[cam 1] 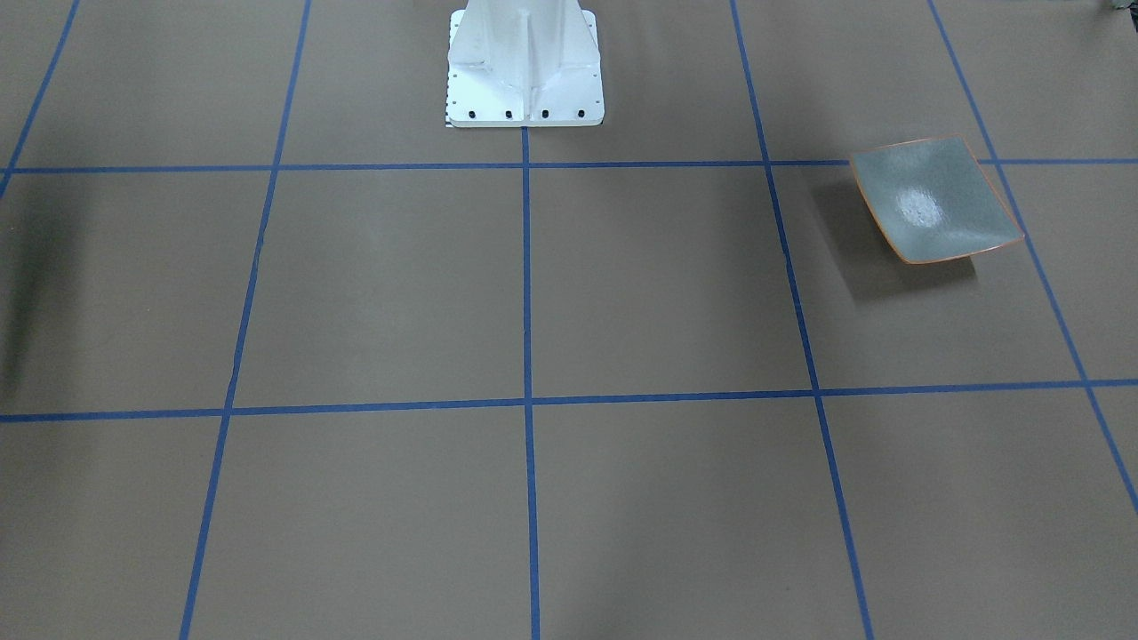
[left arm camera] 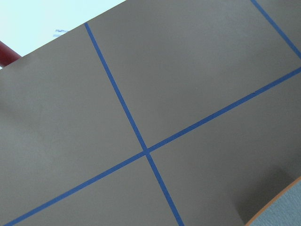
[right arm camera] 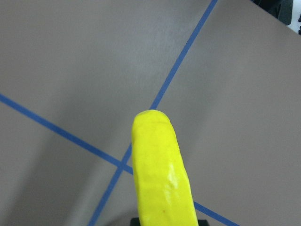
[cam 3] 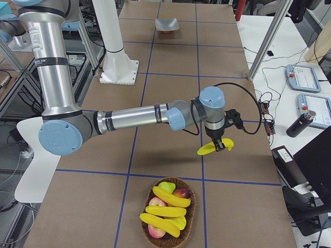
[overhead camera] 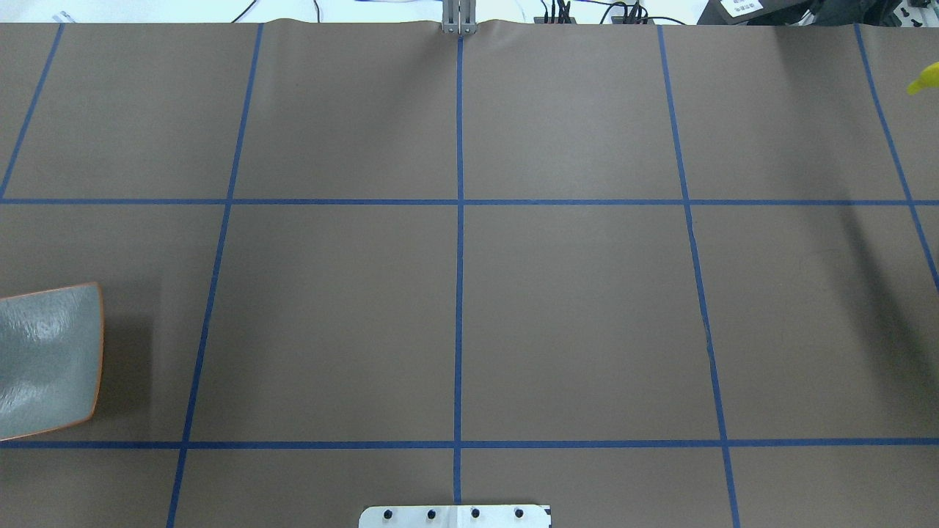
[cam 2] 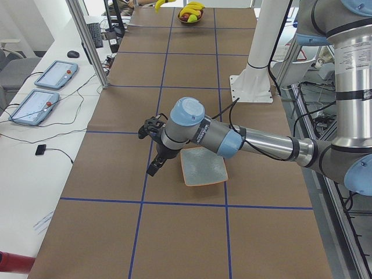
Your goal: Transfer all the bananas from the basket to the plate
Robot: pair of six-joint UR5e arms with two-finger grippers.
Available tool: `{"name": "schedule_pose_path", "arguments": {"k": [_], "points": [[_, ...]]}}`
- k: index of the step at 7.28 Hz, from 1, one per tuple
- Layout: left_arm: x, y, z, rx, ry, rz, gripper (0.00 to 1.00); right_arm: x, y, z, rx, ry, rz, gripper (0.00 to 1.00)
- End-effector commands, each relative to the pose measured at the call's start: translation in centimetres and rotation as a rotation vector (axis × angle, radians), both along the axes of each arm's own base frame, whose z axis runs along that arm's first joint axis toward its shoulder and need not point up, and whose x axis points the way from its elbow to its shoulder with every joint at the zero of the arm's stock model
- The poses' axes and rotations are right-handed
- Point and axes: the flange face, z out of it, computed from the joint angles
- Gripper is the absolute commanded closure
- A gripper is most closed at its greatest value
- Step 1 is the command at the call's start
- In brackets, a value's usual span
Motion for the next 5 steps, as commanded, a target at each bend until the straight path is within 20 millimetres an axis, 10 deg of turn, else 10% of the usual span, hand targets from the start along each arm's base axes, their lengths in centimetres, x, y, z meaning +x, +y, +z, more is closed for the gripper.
{"name": "schedule_pose_path", "arguments": {"k": [1,3,5], "points": [[2.5,-2.3,-3.5,-0.03,0.11,-0.065,0.0,-8.8,0.0,-9.9,-0.092,-0.151,0.116,1.0],[8.9,-2.8,-5.6,0.06,0.17,0.026,0.0,-16.0,0.0,-18.1,-0.172,-0.269,0.201,1.0],[17.9,-5.1,-12.4,0.044,0.296,0.093,0.0,-23.1,2.2,-26.1,-0.226,-0.376,0.294,1.0]]}}
